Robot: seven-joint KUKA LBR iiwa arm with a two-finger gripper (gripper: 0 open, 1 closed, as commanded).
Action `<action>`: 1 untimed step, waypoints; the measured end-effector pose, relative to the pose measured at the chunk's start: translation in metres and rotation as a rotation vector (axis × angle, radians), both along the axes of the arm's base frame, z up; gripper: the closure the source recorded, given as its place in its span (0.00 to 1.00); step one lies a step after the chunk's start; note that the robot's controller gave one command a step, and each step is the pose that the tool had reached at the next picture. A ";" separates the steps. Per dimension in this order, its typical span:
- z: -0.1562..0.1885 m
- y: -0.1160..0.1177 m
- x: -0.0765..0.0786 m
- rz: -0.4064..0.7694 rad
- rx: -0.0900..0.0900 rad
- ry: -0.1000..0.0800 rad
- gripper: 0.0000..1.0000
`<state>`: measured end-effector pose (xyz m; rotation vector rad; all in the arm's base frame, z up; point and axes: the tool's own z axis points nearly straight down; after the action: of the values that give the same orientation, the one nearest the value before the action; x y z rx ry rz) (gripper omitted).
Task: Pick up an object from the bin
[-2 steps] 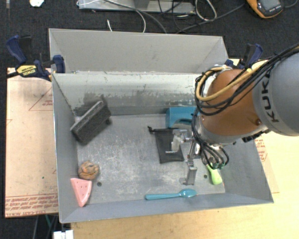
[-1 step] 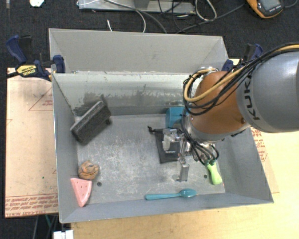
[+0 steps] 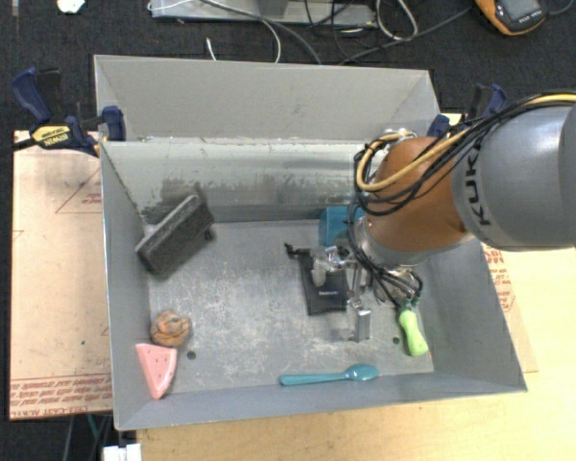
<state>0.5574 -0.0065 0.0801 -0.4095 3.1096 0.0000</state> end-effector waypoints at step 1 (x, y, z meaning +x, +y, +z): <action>-0.007 -0.001 0.047 0.053 0.002 0.002 0.00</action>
Offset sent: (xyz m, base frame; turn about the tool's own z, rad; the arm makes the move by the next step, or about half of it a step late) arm 0.0821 -0.0445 -0.0070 -0.1744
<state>0.6047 -0.0078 0.0734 -0.4924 3.0992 0.0039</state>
